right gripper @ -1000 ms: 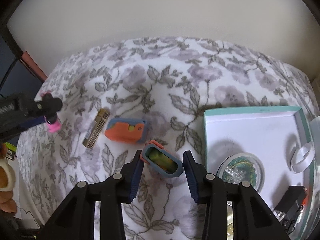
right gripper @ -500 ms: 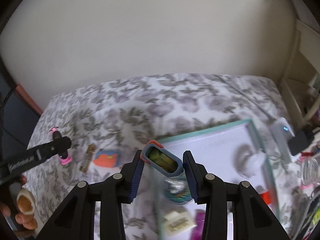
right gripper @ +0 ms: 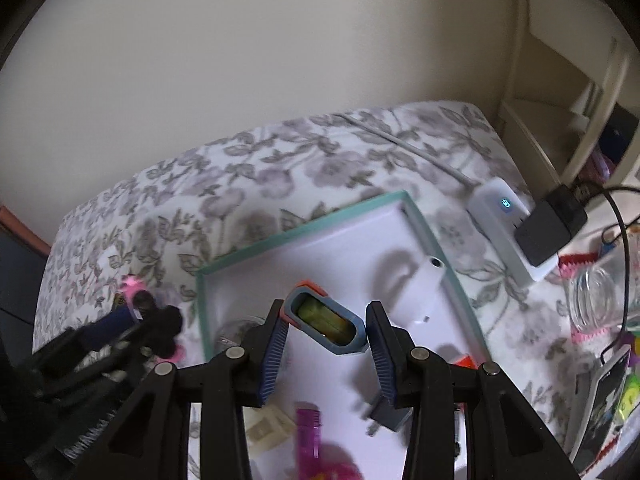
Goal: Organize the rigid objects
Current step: 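Lift the pink smartwatch and block and carry both over the tray, then open both tools to drop the pink smartwatch and block into the tray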
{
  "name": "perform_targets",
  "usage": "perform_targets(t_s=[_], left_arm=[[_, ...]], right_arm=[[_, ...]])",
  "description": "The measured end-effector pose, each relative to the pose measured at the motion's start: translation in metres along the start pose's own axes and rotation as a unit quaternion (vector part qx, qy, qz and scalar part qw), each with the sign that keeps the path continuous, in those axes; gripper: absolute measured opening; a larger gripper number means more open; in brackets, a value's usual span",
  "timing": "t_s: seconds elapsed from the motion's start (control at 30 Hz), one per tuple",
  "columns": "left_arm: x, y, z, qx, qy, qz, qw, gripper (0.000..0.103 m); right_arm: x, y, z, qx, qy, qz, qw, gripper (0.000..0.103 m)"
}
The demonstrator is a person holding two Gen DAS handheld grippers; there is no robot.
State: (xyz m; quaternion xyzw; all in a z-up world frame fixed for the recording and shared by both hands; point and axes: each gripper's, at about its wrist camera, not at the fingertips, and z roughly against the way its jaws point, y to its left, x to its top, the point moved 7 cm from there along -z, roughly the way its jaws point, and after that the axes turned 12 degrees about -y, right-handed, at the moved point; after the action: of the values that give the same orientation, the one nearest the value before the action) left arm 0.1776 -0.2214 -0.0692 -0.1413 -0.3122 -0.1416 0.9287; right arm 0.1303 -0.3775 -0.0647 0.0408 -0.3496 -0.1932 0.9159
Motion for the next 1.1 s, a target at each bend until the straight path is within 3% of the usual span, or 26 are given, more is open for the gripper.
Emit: perform_targets(t_s=[0.43, 0.57, 0.9, 0.97, 1.1], left_arm=[[-0.022, -0.028, -0.031, -0.034, 0.023, 0.017, 0.9990, 0.055], [-0.024, -0.025, -0.032, -0.032, 0.026, 0.019, 0.9990, 0.064], [-0.019, -0.017, -0.028, -0.026, 0.026, 0.025, 0.9990, 0.066], [-0.017, -0.011, -0.027, -0.014, 0.025, 0.027, 0.9992, 0.069], [-0.014, 0.001, -0.025, 0.008, 0.022, 0.033, 0.9992, 0.071]], right_arm=[[-0.010, -0.032, -0.011, -0.027, 0.026, -0.024, 0.999, 0.043], [-0.006, -0.031, -0.009, -0.030, 0.018, -0.020, 0.999, 0.043], [-0.004, -0.026, -0.007, -0.032, 0.015, -0.008, 0.999, 0.043], [-0.004, -0.026, -0.006, -0.034, 0.014, -0.007, 0.999, 0.045], [-0.004, -0.026, -0.007, -0.040, 0.013, -0.002, 0.999, 0.058]])
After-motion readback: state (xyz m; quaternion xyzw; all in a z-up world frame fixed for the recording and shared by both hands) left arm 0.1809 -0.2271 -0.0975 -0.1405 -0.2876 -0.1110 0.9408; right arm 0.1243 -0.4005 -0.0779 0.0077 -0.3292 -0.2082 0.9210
